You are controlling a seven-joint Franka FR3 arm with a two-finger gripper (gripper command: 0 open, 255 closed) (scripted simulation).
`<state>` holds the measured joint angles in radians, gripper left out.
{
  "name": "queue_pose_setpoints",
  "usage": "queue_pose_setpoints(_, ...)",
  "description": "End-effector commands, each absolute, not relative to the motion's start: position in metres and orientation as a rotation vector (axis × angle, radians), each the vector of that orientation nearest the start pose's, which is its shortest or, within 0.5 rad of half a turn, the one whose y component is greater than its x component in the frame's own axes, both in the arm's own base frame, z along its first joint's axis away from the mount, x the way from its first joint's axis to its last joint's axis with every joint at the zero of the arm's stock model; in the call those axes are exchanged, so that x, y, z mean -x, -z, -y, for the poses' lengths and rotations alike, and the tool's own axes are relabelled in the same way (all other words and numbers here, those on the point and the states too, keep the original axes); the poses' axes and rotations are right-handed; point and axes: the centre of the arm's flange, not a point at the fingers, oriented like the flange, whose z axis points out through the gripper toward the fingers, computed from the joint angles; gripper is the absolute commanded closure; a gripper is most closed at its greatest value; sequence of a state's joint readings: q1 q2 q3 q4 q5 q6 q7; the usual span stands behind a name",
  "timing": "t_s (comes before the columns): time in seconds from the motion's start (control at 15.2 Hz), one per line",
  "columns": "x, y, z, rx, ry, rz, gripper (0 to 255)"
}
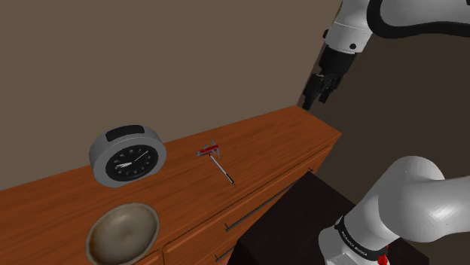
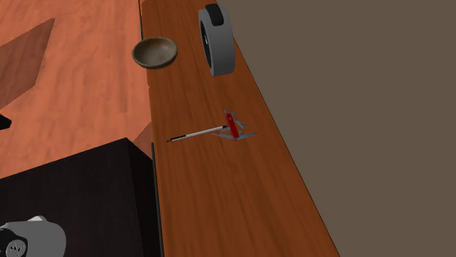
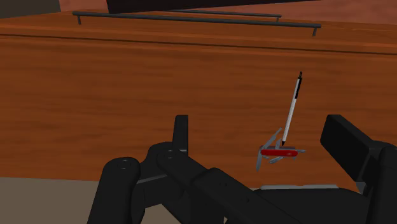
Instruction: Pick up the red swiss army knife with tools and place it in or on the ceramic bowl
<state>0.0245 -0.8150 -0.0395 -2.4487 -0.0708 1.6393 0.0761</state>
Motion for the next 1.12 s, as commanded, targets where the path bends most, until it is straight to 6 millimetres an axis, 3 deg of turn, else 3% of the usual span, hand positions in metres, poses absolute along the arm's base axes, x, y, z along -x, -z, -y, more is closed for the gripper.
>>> queue_pose_setpoints(0.0,-0.304,-0.561,0.014,3.181,0.011,-0.118,0)
queue_pose_setpoints(1.06,-0.43,-0.406,-0.049,3.158,0.009,-0.19,0)
